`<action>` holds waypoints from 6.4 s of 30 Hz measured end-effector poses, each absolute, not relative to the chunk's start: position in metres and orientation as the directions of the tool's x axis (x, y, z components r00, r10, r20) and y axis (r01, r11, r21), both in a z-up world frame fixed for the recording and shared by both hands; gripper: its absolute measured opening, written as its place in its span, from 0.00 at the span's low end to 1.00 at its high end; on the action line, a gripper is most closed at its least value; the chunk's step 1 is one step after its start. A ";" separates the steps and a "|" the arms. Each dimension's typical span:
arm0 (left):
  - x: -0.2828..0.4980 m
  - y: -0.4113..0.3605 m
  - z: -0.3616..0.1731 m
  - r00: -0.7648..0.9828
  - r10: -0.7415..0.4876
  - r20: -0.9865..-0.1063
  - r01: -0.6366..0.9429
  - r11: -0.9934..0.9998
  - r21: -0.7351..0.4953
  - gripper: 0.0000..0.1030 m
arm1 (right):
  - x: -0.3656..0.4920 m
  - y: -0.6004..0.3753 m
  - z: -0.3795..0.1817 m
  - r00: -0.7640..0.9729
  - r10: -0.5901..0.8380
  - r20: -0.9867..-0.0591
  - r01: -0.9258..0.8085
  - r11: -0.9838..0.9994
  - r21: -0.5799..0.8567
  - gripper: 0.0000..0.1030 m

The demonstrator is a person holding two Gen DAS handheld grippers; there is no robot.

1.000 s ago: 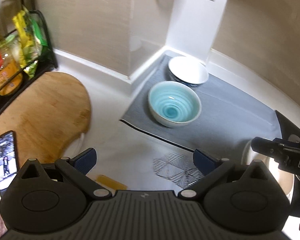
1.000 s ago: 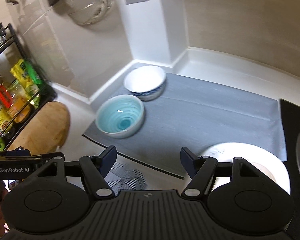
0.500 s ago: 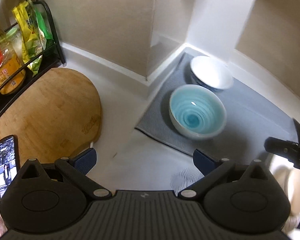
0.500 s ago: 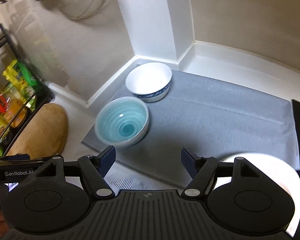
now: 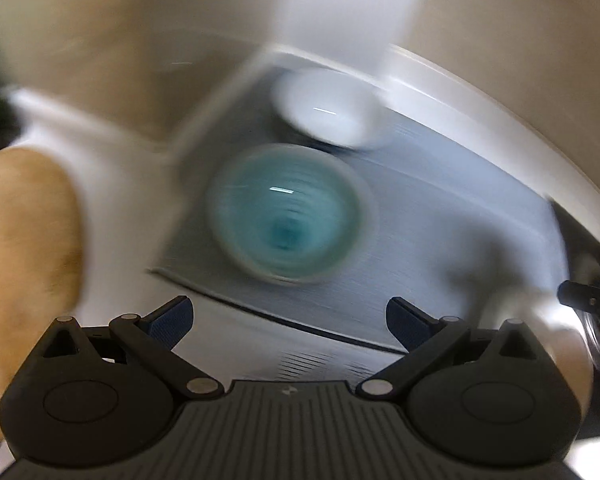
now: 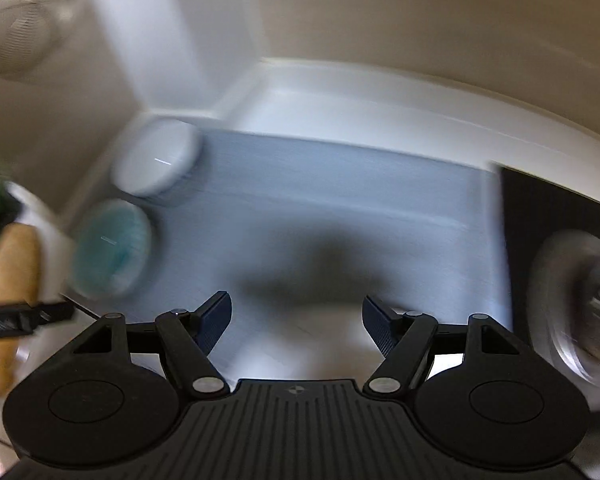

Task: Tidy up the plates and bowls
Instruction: 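Move both tools to the rim of the blue-swirl bowl, then close both tools on the blue-swirl bowl rim and lift it, then carry the blue-swirl bowl with both tools over the plate stack, then lower the blue-swirl bowl into the white bowl and open both tools, then move both tools to the blue-rimmed white bowl by the wall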

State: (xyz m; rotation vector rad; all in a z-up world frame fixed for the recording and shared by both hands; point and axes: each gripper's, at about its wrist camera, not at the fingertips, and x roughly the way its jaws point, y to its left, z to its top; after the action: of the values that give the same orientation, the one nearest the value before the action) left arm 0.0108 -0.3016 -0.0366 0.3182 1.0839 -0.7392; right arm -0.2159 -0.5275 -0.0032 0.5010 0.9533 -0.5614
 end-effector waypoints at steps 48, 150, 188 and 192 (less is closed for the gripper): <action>0.107 -0.306 -0.096 0.362 -0.172 -0.916 0.380 0.925 -0.024 1.00 | -0.015 -0.498 -0.077 0.496 0.050 -0.867 0.378 0.886 0.267 0.72; -0.132 -0.418 -0.018 0.032 -0.511 -0.859 0.884 0.416 -0.214 0.85 | -0.330 -0.530 -0.007 0.433 -0.339 -0.835 0.790 0.589 0.171 0.39; 0.014 -0.343 -0.022 0.363 -0.394 -0.844 0.584 0.803 -0.124 1.00 | -0.152 -0.548 0.025 0.629 -0.094 -0.772 0.537 0.770 0.344 0.67; 0.045 -0.340 -0.030 0.401 -0.341 -0.850 0.498 0.860 -0.110 1.00 | -0.106 -0.554 0.006 0.617 -0.042 -0.786 0.509 0.783 0.358 0.67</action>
State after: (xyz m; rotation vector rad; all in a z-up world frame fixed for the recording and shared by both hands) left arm 0.0450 -0.3401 -0.0303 0.1711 1.0303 -0.5338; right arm -0.1060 -0.5543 0.0060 0.6038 0.8556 -0.3401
